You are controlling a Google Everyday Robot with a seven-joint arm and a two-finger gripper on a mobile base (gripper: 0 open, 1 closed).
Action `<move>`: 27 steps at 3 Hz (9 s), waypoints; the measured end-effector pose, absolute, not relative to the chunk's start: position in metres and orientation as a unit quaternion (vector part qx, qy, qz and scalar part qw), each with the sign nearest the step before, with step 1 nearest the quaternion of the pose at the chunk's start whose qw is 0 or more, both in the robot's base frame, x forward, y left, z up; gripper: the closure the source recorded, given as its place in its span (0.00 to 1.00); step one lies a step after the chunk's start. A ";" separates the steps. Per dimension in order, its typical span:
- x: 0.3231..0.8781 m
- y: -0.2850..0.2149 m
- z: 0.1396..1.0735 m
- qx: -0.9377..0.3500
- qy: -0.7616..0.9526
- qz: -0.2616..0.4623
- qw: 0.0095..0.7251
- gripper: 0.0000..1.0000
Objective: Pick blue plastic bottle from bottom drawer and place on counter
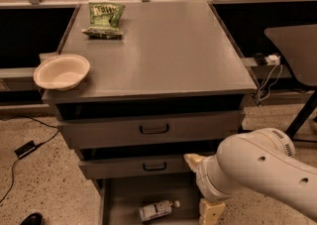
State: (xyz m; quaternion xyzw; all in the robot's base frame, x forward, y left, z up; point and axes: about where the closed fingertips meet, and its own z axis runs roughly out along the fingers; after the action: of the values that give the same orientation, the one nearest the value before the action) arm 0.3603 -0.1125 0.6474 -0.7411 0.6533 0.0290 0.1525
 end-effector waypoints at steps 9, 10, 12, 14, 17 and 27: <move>0.401 -0.060 0.226 -0.762 0.591 0.142 0.223 0.00; 0.444 -0.063 0.225 -0.742 0.602 0.162 0.245 0.00; 0.456 -0.062 0.211 -0.755 0.600 0.147 0.222 0.00; 0.469 -0.039 0.167 -0.745 0.610 0.145 0.227 0.14; 0.476 -0.042 0.108 -0.729 0.605 0.197 0.252 0.71; 0.468 -0.157 0.709 -0.722 0.586 0.034 0.366 1.00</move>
Offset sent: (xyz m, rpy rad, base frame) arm 0.0366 0.0274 -0.3465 0.1157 0.1156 -0.0196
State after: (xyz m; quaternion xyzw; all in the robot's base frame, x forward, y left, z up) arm 0.4677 -0.1566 0.7089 -0.7223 0.5856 0.0340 0.3664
